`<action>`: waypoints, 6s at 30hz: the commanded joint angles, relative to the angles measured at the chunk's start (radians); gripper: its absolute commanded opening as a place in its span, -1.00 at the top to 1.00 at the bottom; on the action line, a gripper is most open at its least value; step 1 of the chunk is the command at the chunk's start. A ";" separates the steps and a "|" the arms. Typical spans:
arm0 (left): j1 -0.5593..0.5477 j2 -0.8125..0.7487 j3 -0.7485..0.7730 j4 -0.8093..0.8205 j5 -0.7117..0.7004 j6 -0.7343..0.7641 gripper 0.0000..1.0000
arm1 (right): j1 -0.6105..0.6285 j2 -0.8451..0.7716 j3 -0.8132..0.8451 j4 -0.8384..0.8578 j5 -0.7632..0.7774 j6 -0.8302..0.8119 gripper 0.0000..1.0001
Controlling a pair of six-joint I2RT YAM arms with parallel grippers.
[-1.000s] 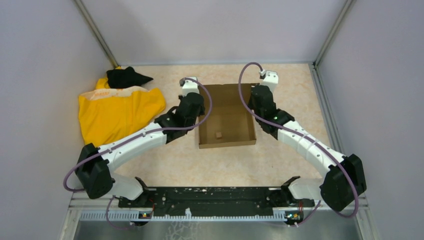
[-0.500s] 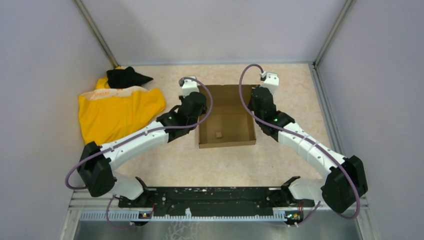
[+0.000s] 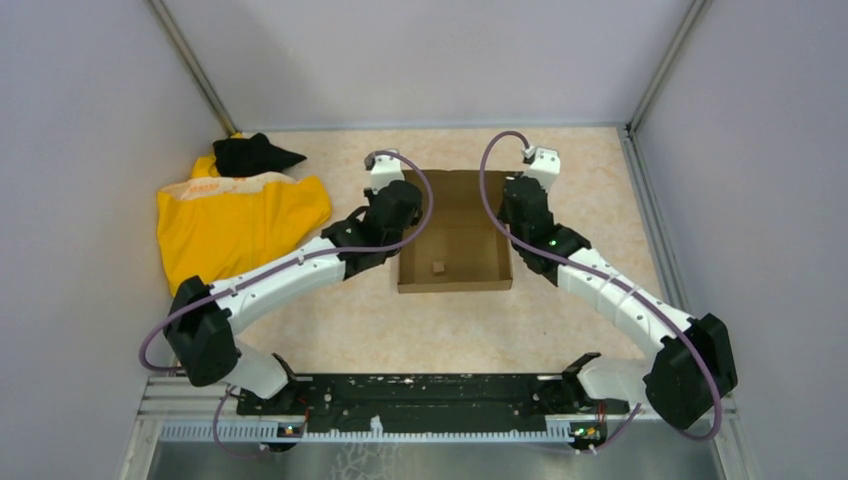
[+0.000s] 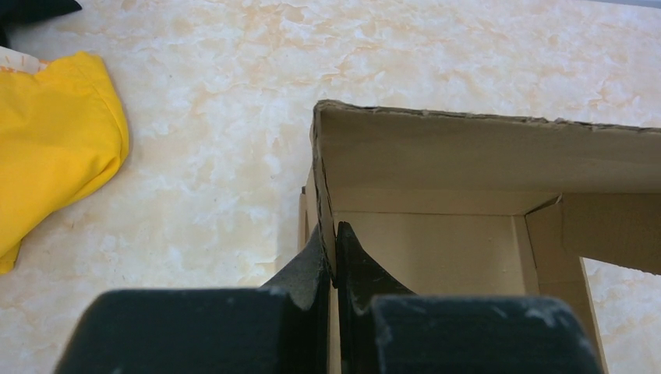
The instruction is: Fold the paper box
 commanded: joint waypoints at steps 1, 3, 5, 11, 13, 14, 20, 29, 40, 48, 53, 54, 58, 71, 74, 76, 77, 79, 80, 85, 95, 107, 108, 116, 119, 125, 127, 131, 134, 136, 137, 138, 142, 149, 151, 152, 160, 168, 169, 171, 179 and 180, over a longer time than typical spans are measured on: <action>-0.069 0.039 -0.009 0.011 0.161 -0.048 0.98 | 0.055 -0.015 -0.026 0.034 -0.151 0.055 1.00; -0.075 0.031 -0.031 0.026 0.153 -0.046 0.97 | 0.055 -0.019 -0.036 0.037 -0.149 0.057 1.00; -0.081 0.015 -0.063 0.046 0.143 -0.041 0.95 | 0.056 -0.028 -0.048 0.042 -0.148 0.057 1.00; -0.095 -0.076 -0.200 0.108 0.111 -0.019 0.89 | 0.057 -0.058 -0.091 0.050 -0.143 0.057 1.00; -0.097 -0.105 -0.247 0.120 0.105 -0.018 0.89 | 0.057 -0.066 -0.105 0.054 -0.143 0.060 1.00; -0.098 -0.117 -0.265 0.121 0.102 -0.019 0.89 | 0.059 -0.069 -0.111 0.056 -0.141 0.060 1.00; -0.116 -0.167 -0.342 0.138 0.093 -0.033 0.89 | 0.090 -0.088 -0.148 0.051 -0.118 0.064 1.00; -0.168 -0.176 -0.410 0.134 0.055 -0.067 0.86 | 0.147 -0.111 -0.216 0.044 -0.079 0.078 1.00; -0.185 -0.231 -0.485 0.090 0.047 -0.122 0.52 | 0.186 -0.128 -0.285 0.041 -0.083 0.102 0.93; -0.185 -0.294 -0.514 0.048 0.059 -0.134 0.49 | 0.191 -0.158 -0.288 0.006 -0.112 0.108 0.74; -0.185 -0.312 -0.520 0.046 0.070 -0.128 0.45 | 0.192 -0.204 -0.296 -0.016 -0.140 0.101 0.65; -0.186 -0.311 -0.518 0.040 0.072 -0.126 0.45 | 0.192 -0.211 -0.297 -0.017 -0.150 0.100 0.64; -0.185 -0.326 -0.516 0.022 0.076 -0.130 0.44 | 0.192 -0.235 -0.291 -0.026 -0.197 0.091 0.59; -0.185 -0.358 -0.540 0.003 0.078 -0.139 0.36 | 0.192 -0.269 -0.323 -0.067 -0.304 0.111 0.36; -0.185 -0.352 -0.551 -0.002 0.090 -0.155 0.34 | 0.192 -0.276 -0.348 -0.071 -0.317 0.118 0.36; -0.185 -0.341 -0.559 -0.004 0.102 -0.164 0.34 | 0.192 -0.286 -0.368 -0.073 -0.322 0.123 0.36; -0.186 -0.339 -0.556 -0.014 0.111 -0.170 0.34 | 0.192 -0.291 -0.376 -0.075 -0.327 0.124 0.36; -0.185 -0.337 -0.551 -0.043 0.122 -0.187 0.33 | 0.192 -0.302 -0.392 -0.084 -0.339 0.126 0.36; -0.185 -0.339 -0.550 -0.074 0.126 -0.201 0.33 | 0.192 -0.311 -0.395 -0.092 -0.344 0.127 0.36; -0.186 -0.380 -0.582 -0.135 0.166 -0.265 0.32 | 0.192 -0.341 -0.427 -0.120 -0.405 0.131 0.35; -0.186 -0.493 -0.661 -0.163 0.213 -0.347 0.27 | 0.192 -0.425 -0.493 -0.159 -0.548 0.146 0.34; -0.190 -0.765 -0.572 -0.341 0.252 -0.344 0.27 | 0.192 -0.615 -0.404 -0.168 -0.933 0.157 0.29; -0.190 -0.787 -0.553 -0.359 0.257 -0.335 0.26 | 0.193 -0.614 -0.389 -0.154 -0.965 0.162 0.29; -0.189 -0.853 -0.340 -0.352 0.248 -0.174 -0.97 | 0.192 -0.475 -0.108 -0.210 -1.028 0.107 -0.54; -0.190 -0.740 -0.217 -0.325 0.210 -0.092 -0.97 | 0.192 -0.382 0.048 -0.287 -0.911 0.056 -0.85; -0.169 -0.446 0.029 -0.284 0.154 0.043 -0.97 | 0.157 -0.181 0.233 -0.330 -0.776 -0.016 -0.48; -0.108 -0.341 0.093 -0.286 0.239 0.068 -0.97 | 0.111 -0.130 0.247 -0.325 -0.769 -0.017 -0.35; 0.092 -0.237 0.110 -0.260 0.495 0.057 -0.53 | 0.042 -0.033 0.258 -0.358 -0.753 -0.049 0.06; 0.130 -0.196 0.077 -0.250 0.528 0.037 -0.09 | 0.037 0.012 0.252 -0.386 -0.688 -0.079 0.36; 0.133 -0.166 0.065 -0.267 0.529 0.033 0.11 | 0.037 0.021 0.225 -0.382 -0.673 -0.087 0.42; 0.133 -0.153 0.047 -0.268 0.533 0.029 0.15 | 0.037 0.023 0.209 -0.379 -0.668 -0.090 0.43; 0.134 -0.142 0.022 -0.260 0.539 0.025 0.17 | 0.036 0.023 0.192 -0.378 -0.661 -0.094 0.46; 0.134 -0.119 -0.065 -0.234 0.585 -0.011 0.25 | 0.034 0.011 0.087 -0.359 -0.654 -0.094 0.55; 0.134 -0.165 -0.246 -0.198 0.611 -0.051 0.26 | 0.032 -0.020 -0.125 -0.278 -0.668 -0.052 0.62; 0.134 -0.177 -0.295 -0.175 0.613 -0.056 0.25 | 0.031 -0.026 -0.163 -0.257 -0.674 -0.034 0.63; 0.134 -0.176 -0.310 -0.167 0.604 -0.054 0.25 | 0.031 -0.026 -0.175 -0.249 -0.672 -0.027 0.63; 0.137 -0.174 -0.273 -0.209 0.608 -0.018 0.18 | 0.031 -0.059 -0.133 -0.260 -0.692 -0.013 0.71; 0.137 -0.353 -0.175 -0.256 0.542 0.050 -0.29 | 0.031 -0.162 0.064 -0.352 -0.728 -0.001 0.45; 0.137 -0.367 -0.172 -0.258 0.532 0.057 -0.34 | 0.031 -0.154 0.081 -0.362 -0.731 -0.004 0.44; 0.139 -0.376 -0.168 -0.254 0.540 0.069 -0.36 | 0.031 -0.121 0.112 -0.389 -0.724 -0.011 0.45; 0.139 -0.273 -0.228 -0.191 0.605 0.066 -0.15 | 0.030 0.019 0.068 -0.362 -0.640 -0.037 0.54; 0.139 -0.259 -0.242 -0.167 0.605 0.070 -0.10 | 0.030 0.033 0.050 -0.341 -0.631 -0.039 0.54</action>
